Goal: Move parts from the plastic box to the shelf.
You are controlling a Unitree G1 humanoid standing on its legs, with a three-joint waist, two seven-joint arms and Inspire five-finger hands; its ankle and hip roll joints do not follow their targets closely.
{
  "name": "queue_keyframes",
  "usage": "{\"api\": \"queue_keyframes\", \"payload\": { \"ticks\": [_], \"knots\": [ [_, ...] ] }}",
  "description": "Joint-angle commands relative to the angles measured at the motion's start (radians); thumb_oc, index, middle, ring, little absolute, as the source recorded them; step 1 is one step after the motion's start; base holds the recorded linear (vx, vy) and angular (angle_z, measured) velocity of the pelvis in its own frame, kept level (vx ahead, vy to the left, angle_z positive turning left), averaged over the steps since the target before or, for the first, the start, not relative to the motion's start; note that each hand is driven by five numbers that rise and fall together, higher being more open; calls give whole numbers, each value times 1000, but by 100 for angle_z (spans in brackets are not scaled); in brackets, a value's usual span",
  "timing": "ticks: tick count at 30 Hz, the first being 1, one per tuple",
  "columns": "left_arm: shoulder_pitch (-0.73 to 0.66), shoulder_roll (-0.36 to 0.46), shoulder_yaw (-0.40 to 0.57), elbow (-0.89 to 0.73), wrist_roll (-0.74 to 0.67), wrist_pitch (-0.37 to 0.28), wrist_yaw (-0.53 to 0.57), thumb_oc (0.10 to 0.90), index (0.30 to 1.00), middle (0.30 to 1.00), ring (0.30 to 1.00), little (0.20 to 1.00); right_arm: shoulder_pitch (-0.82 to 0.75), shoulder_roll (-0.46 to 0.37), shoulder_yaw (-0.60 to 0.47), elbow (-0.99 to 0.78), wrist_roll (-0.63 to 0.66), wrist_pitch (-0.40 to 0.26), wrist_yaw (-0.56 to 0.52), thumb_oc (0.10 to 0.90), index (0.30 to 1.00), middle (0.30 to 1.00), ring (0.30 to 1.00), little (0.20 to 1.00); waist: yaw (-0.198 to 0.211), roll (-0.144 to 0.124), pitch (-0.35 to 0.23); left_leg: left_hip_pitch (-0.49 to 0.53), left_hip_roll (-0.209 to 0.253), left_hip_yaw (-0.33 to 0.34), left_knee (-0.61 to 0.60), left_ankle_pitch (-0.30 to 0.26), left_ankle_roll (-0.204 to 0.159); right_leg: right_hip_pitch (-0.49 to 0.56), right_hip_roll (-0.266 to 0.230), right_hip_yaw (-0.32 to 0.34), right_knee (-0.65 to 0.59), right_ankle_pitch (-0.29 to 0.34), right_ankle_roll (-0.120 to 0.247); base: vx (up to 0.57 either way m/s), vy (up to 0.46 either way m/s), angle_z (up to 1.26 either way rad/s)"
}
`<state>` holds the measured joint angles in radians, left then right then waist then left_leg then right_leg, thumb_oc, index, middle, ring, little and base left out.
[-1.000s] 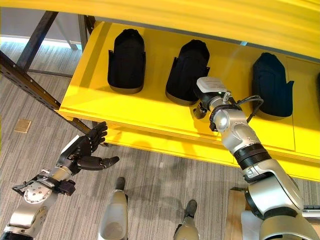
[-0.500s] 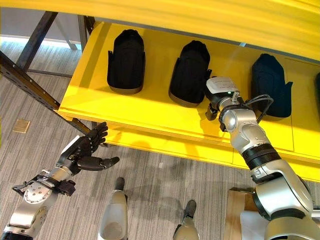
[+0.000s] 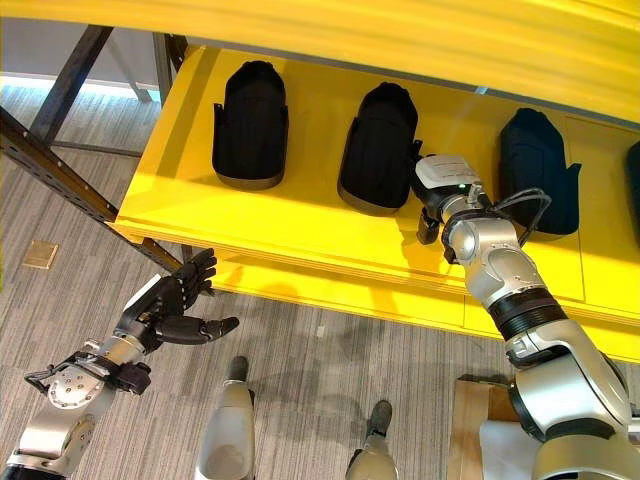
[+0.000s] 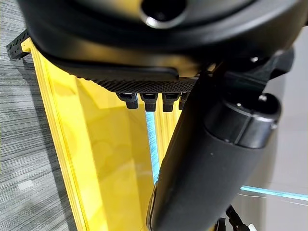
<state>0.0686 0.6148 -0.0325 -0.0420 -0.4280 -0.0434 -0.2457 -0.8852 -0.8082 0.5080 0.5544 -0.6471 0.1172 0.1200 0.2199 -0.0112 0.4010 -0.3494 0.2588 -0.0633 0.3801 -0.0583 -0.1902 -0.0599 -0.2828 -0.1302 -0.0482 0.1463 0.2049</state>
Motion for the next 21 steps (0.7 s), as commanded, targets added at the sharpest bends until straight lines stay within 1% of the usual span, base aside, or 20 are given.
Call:
{"api": "queue_keyframes", "payload": {
  "ticks": [1,4,5,7,9,10,11,12,15,16,17,21],
  "knots": [
    [25,34,38,-87,-60,-70,1,900,1000,1000,1000,1000,-45,-74,17,-60,-41,20,-80,900,1000,1000,1000,1000,-4,-9,-95,10,-5,52,-200,155,52,151,7,-47,102,-200,10,0,0,0],
    [25,33,37,-83,-63,-70,0,900,1000,1000,1000,1000,-45,-74,15,-59,-42,9,-113,900,1000,1000,1000,1000,-4,-9,-96,9,-4,52,-199,155,52,152,6,-47,102,-199,11,0,0,0],
    [25,30,36,-84,-60,-75,14,900,1000,1000,1000,1000,-42,-73,10,-63,-36,-1,-162,900,1000,1000,1000,1000,-4,-8,-96,9,-3,51,-199,156,52,151,6,-46,102,-200,10,0,0,0],
    [27,31,39,-91,-72,-79,37,900,1000,1000,1000,1000,-40,-75,-3,-70,-19,-15,-228,900,1000,1000,1000,1000,-3,-7,-96,8,-6,49,-199,154,53,153,6,-45,100,-200,10,0,0,0],
    [26,31,43,-90,-68,-93,61,900,1000,1000,1000,1000,-39,-72,-26,-77,-6,-42,-323,900,1000,1000,1000,1000,-2,-5,-97,7,-8,47,-197,153,54,155,5,-45,98,-199,10,0,0,0],
    [25,29,44,-89,-69,-95,67,900,1000,1000,1000,1000,-37,-70,-31,-81,-5,-44,-336,900,1000,1000,1000,1000,-3,-4,-97,6,-8,47,-197,153,54,155,6,-45,98,-200,10,0,0,0],
    [24,26,46,-88,-76,-93,79,900,1000,1000,1000,1000,-33,-65,-51,-94,0,-81,-401,900,1000,1000,1000,1000,-4,-2,-98,5,-10,44,-196,151,55,154,5,-43,98,-200,9,0,0,0],
    [24,20,47,-85,-82,-92,82,900,1000,1000,1000,1000,-26,-59,-73,-117,-2,-102,-448,900,1000,1000,1000,1000,-5,1,-100,5,-12,42,-196,151,55,153,5,-42,98,-201,9,0,0,0],
    [22,17,49,-90,-84,-100,96,900,1000,1000,1000,1000,-21,-57,-104,-166,-8,-126,-485,900,1000,1000,1000,1000,-8,6,-99,7,-17,40,-196,148,56,149,2,-40,100,-200,9,-3,24,0],
    [22,11,53,-94,-83,-100,101,900,1000,1000,1000,1000,-12,-52,-127,-210,-11,-135,-502,900,1000,1000,1000,1000,-10,10,-98,7,-20,39,-195,147,56,147,0,-38,100,-200,9,-8,53,-1],
    [19,4,51,-100,-79,-94,109,900,1000,1000,1000,1000,-7,-40,-141,-249,-21,-131,-515,900,1000,1000,1000,1000,-11,13,-97,9,-24,37,-194,144,57,146,-1,-35,102,-201,8,-5,55,0],
    [16,-5,43,-105,-89,-94,106,900,1000,1000,1000,1000,-7,-13,-156,-304,-29,-123,-527,900,1000,1000,1000,1000,-12,21,-96,15,-33,36,-193,137,60,144,-6,-33,106,-202,7,7,44,2]
  ]
}}
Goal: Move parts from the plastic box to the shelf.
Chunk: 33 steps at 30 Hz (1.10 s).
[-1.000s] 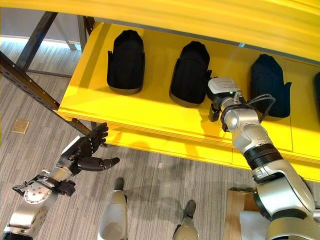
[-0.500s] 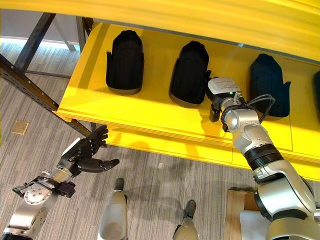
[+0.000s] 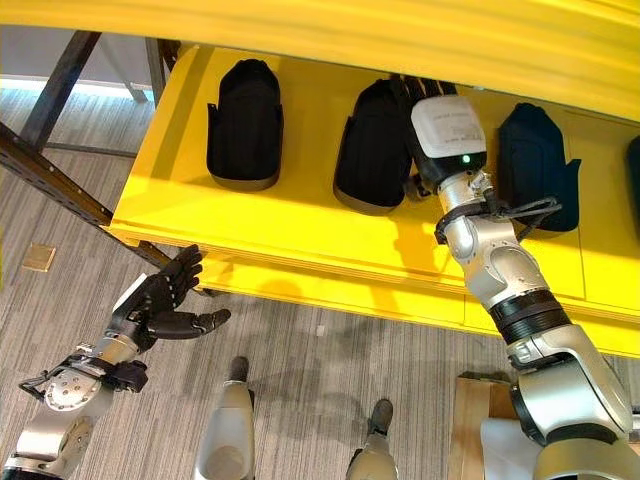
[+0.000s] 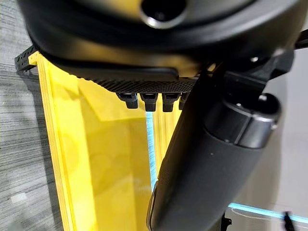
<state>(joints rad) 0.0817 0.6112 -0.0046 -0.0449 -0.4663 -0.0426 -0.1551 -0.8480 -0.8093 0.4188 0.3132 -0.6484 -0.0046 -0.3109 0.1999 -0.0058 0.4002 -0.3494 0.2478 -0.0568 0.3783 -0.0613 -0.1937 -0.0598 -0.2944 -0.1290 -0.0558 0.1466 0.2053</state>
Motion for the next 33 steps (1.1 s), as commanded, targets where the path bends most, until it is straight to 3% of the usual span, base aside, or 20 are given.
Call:
{"api": "queue_keyframes", "payload": {
  "ticks": [1,5,10,12,13,16,19,22,25,29,33],
  "knots": [
    [4,-5,13,-107,-54,-92,14,900,1000,1000,1000,1000,-47,-7,-69,-75,-25,2,-90,900,1000,1000,1000,1000,9,17,-96,17,-24,28,-190,137,64,144,5,-34,115,-203,7,19,40,2],
    [9,-15,6,-117,-57,-91,11,900,1000,1000,1000,1000,-50,12,-78,-138,5,32,-68,900,1000,1000,1000,1000,10,20,-97,25,-33,24,-188,129,67,146,1,-32,120,-205,5,19,39,1],
    [21,-29,-2,-123,-51,-98,10,900,1000,1000,1000,1000,-21,51,-113,-190,195,42,-93,900,1000,1000,1000,1000,1,21,-103,38,-39,25,-193,122,69,144,0,-23,121,-202,0,19,46,0],
    [23,-37,-1,-120,-45,-111,15,900,1000,1000,1000,1000,6,72,-137,-246,230,70,-86,900,1000,1000,1000,1000,-7,21,-104,43,-39,28,-194,118,70,139,1,-17,123,-199,0,6,54,0],
    [29,-45,9,-137,-43,-110,22,900,1000,1000,1000,1000,53,94,-180,-323,308,119,-36,900,1000,1000,1000,1000,-18,21,-101,51,-42,32,-196,110,73,132,-2,-9,127,-197,-3,-3,67,-1],
    [27,-64,24,-160,-29,-99,54,900,1000,1000,1000,1000,112,124,-214,-439,438,168,4,900,1000,1000,1000,1000,-41,19,-101,69,-42,45,-201,101,76,121,-2,7,133,-194,-8,1,74,-1],
    [27,-77,41,-160,-1,-113,76,900,1000,1000,1000,1000,167,157,-235,-518,529,150,29,900,1000,1000,1000,1000,-62,18,-103,84,-39,56,-204,96,77,111,0,23,142,-196,-10,11,63,-6],
    [30,-98,75,-170,48,-143,98,900,1000,1000,1000,1000,335,185,-293,-689,638,73,58,900,1000,1000,1000,1000,-102,15,-113,104,-28,80,-203,86,78,91,5,50,160,-200,-10,17,59,-13],
    [16,-97,102,-193,74,-158,119,900,1000,1000,1000,1000,453,202,-320,-772,645,24,112,900,1000,1000,1000,1000,-133,10,-120,114,-20,95,-202,79,78,75,11,73,171,-203,-8,-6,25,-12],
    [-57,-75,103,-199,192,-253,156,900,1000,1000,1000,1000,548,212,-293,-806,656,-51,109,900,1000,1000,1000,1000,-178,0,-135,125,1,120,-206,81,76,50,22,104,180,-213,-8,-29,15,-26],
    [-148,-54,88,-236,248,-296,216,900,1000,1000,1000,1000,645,215,-294,-846,668,-132,140,900,1000,1000,1000,1000,-231,0,-144,140,17,143,-207,76,76,34,30,127,194,-221,-9,-8,37,-23]
  ]
}}
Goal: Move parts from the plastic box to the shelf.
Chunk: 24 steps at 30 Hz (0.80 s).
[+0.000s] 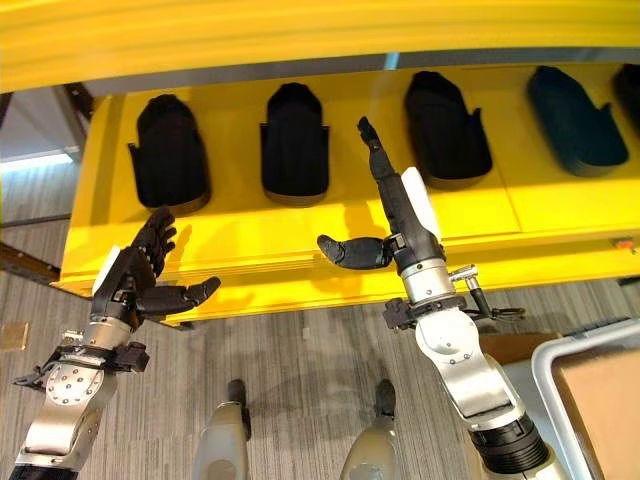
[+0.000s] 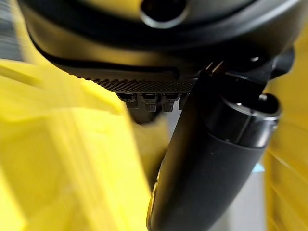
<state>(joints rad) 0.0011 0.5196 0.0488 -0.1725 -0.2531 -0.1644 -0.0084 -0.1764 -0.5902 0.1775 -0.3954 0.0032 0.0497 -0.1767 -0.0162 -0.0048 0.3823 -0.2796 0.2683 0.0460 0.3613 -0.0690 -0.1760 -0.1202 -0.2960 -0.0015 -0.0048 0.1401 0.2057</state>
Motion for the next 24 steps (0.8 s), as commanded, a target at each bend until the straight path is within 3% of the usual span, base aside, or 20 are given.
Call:
{"api": "queue_keyframes", "payload": {
  "ticks": [1,4,5,7,10,11,13,16,18,20,24],
  "knots": [
    [-83,36,30,-110,30,-167,71,900,1000,1000,1000,1000,-13,-7,-52,-137,21,-205,17,900,1000,1000,1000,1000,-25,-1,-127,74,-2,45,-191,83,59,92,33,5,146,-216,-10,13,42,-24],
    [-120,43,23,-135,164,-204,105,900,1000,1000,1000,1000,30,-8,-53,-141,43,-243,58,900,1000,1000,1000,1000,-51,1,-129,85,2,60,-193,78,58,80,37,22,150,-214,-11,0,22,-22],
    [-130,56,28,-150,260,-230,142,900,1000,1000,1000,1000,47,-11,-49,-139,73,-234,74,900,1000,1000,1000,1000,-63,2,-129,88,4,65,-192,77,55,75,39,29,154,-215,-14,-6,22,-16],
    [-132,60,27,-153,303,-239,162,900,1000,1000,1000,1000,51,-11,-49,-139,81,-230,82,900,1000,1000,1000,1000,-65,2,-130,90,4,67,-192,76,55,72,39,32,155,-215,-14,-7,26,-9],
    [-181,152,29,-142,543,-220,299,900,1000,1000,1000,1000,61,-36,-30,-127,131,-252,139,900,1000,1000,1000,1000,-97,12,-130,96,8,84,-196,75,49,53,40,48,166,-219,-14,-24,73,-19],
    [-200,186,25,-133,642,-195,360,900,1000,1000,1000,1000,57,-41,-20,-124,132,-259,154,900,1000,1000,1000,1000,-105,16,-130,98,8,88,-196,75,49,48,39,51,169,-218,-14,-16,52,-12],
    [-222,227,11,-106,697,-150,403,900,1000,1000,1000,1000,47,-50,-3,-125,138,-254,174,900,1000,1000,1000,1000,-114,19,-129,99,7,92,-197,74,47,41,38,56,174,-220,-14,-21,57,-14],
    [-257,266,-13,-52,741,-53,418,900,1000,1000,1000,1000,21,-61,31,-115,142,-247,188,900,1000,1000,1000,1000,-124,27,-124,98,4,96,-197,74,47,32,38,63,180,-222,-14,-28,54,-7],
    [-286,294,-41,19,700,51,400,900,1000,1000,1000,1000,-12,-71,50,-102,147,-230,197,900,1000,1000,1000,1000,-130,32,-119,97,0,97,-198,75,46,22,36,66,185,-223,-14,-35,48,-8],
    [-314,288,-83,99,692,124,408,900,1000,1000,1000,1000,-38,-71,64,-91,128,-224,203,900,1000,1000,1000,1000,-136,35,-109,92,-4,95,-196,74,47,11,33,66,191,-225,-14,-65,42,-6],
    [-316,265,-85,136,705,187,431,900,1000,1000,1000,1000,-55,-71,61,-84,124,-202,202,900,1000,1000,1000,1000,-135,36,-93,85,-7,91,-193,73,48,-2,34,67,199,-226,-18,-53,8,-7]
  ]
}}
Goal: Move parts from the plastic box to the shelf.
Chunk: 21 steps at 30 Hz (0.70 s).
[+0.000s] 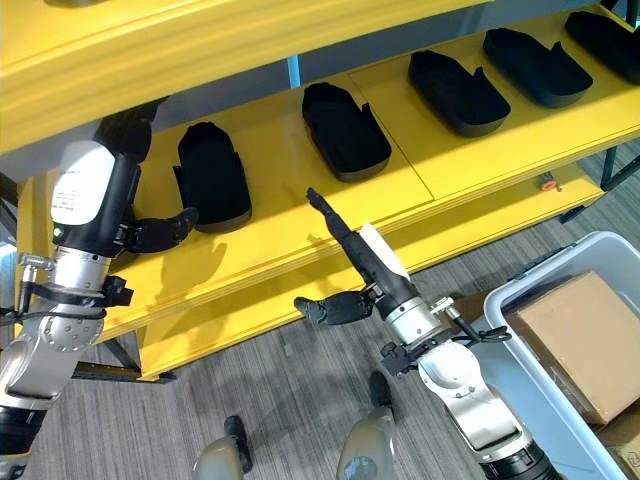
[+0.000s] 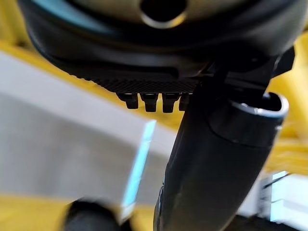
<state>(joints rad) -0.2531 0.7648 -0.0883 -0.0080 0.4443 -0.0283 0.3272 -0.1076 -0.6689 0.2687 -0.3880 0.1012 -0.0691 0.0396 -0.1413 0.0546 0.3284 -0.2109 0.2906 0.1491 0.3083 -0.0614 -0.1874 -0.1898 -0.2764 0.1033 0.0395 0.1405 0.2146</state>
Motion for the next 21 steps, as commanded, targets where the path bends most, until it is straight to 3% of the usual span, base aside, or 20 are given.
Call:
{"api": "queue_keyframes", "payload": {
  "ticks": [1,2,7,12,21],
  "knots": [
    [-54,9,60,-21,11,84,103,900,1000,1000,1000,1000,-123,9,-38,-89,22,-77,-15,900,1000,1000,1000,1000,-9,-24,-33,15,-32,-13,-141,64,60,65,15,-38,156,-227,-28,-53,1,-1],
    [-49,-3,62,-1,8,124,105,900,1000,1000,1000,1000,-120,10,-43,-87,19,-70,-17,900,1000,1000,1000,1000,-11,-25,-29,16,-33,-15,-142,65,60,61,15,-39,158,-227,-28,-42,1,3],
    [-12,-48,83,20,-83,175,120,900,1000,1000,1000,1000,-95,19,-74,-75,7,-68,-42,900,1000,1000,1000,1000,-8,-27,-16,9,-36,-23,-139,60,64,49,16,-42,166,-230,-30,-31,-16,3],
    [88,-144,124,21,-152,167,169,900,1000,1000,1000,1000,-64,48,-107,-75,-38,-71,-53,900,1000,1000,1000,1000,9,-32,9,-7,-39,-39,-131,57,66,35,18,-54,171,-230,-38,-50,-29,2],
    [134,-173,162,33,-111,159,225,900,1000,1000,1000,1000,-54,43,-114,-70,-47,-70,-69,900,1000,1000,1000,1000,29,-45,13,-19,-38,-54,-138,65,65,33,19,-66,168,-232,-38,-14,-18,5]
  ]
}}
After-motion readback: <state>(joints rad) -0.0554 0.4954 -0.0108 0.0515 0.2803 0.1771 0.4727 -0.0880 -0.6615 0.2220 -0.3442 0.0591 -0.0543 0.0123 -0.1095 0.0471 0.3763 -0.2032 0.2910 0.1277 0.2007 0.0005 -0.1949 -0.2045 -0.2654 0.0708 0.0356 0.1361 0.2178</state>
